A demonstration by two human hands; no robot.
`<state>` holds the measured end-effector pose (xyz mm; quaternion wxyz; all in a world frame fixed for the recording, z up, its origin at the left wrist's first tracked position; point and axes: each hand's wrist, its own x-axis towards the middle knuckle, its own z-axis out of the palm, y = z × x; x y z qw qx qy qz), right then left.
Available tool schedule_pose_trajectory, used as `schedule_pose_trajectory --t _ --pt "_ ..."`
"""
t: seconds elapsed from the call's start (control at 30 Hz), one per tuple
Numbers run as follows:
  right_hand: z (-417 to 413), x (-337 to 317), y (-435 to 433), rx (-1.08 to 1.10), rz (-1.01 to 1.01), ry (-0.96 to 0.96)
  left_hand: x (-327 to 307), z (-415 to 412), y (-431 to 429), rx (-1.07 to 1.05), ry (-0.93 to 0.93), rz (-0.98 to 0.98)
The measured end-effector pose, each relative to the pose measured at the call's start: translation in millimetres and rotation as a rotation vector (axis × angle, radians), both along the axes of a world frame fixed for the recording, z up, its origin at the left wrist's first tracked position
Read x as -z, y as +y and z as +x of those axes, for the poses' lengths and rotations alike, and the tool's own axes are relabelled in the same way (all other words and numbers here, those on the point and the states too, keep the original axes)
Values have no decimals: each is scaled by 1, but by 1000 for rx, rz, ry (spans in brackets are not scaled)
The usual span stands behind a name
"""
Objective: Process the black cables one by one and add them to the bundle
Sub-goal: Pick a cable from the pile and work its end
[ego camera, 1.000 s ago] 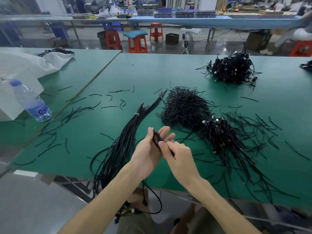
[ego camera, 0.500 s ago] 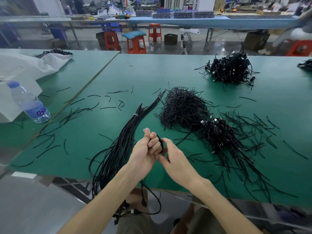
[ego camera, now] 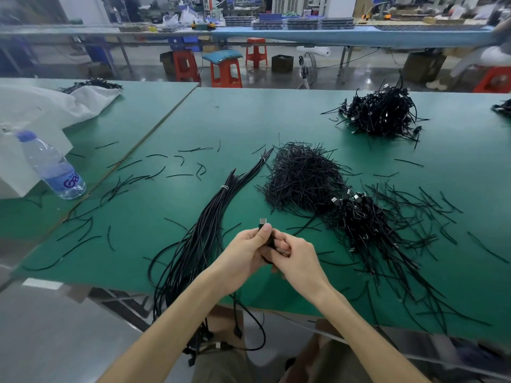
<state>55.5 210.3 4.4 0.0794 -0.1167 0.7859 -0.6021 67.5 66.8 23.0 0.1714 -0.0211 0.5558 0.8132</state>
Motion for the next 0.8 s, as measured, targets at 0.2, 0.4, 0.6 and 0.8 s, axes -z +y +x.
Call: schedule_pose_trajectory --t 0.2,0.4,0.6,0.8 --pt "-1 1 1 -15 208 117 -10 -1 -5 39 26 -134" --pt "4 -2 -2 -26 551 299 -16 -3 2 -64 18 -361" --pt "2 -6 3 -32 664 365 -8 -4 -5 -140 31 -504" --pt "-7 1 16 -174 576 229 4 -7 -25 -67 -21 -480"
